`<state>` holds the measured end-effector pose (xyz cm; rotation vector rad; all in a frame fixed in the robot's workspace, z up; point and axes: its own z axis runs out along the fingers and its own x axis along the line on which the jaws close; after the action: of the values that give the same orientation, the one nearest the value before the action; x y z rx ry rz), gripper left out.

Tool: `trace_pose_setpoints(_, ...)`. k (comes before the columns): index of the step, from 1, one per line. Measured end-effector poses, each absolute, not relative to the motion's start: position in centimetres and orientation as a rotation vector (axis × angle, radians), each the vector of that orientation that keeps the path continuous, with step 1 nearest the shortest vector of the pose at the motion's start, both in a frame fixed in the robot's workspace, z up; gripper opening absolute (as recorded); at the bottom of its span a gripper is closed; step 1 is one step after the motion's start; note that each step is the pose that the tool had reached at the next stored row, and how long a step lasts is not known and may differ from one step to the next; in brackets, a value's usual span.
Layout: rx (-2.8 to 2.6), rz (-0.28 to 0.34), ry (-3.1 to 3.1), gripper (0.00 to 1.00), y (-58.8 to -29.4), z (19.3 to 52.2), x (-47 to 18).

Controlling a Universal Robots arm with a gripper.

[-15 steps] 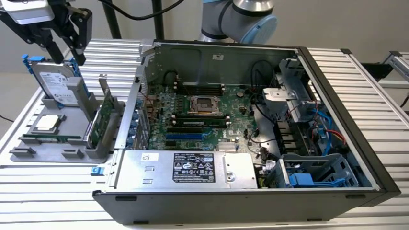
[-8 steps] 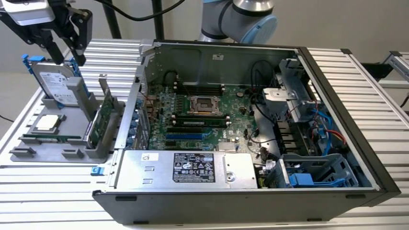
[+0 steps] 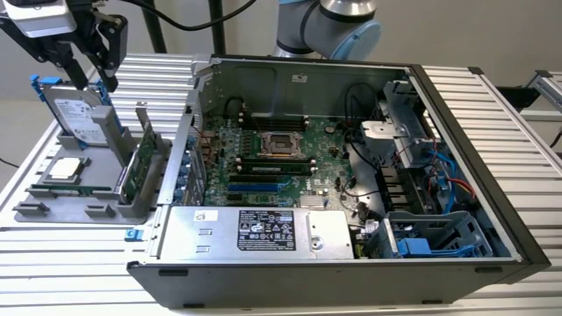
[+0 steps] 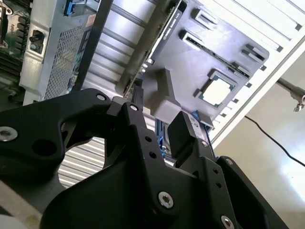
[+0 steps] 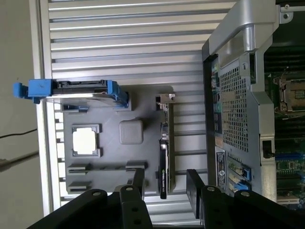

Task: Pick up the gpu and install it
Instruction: 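Pick up the gpu and move the gpu toward the slot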

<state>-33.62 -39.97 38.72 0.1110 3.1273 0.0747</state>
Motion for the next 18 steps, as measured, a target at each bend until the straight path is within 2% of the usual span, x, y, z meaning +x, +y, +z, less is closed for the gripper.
trace_pose_setpoints(18, 0.111, 0.074, 3.131, 1.0, -40.02, 38.31, -33.59)
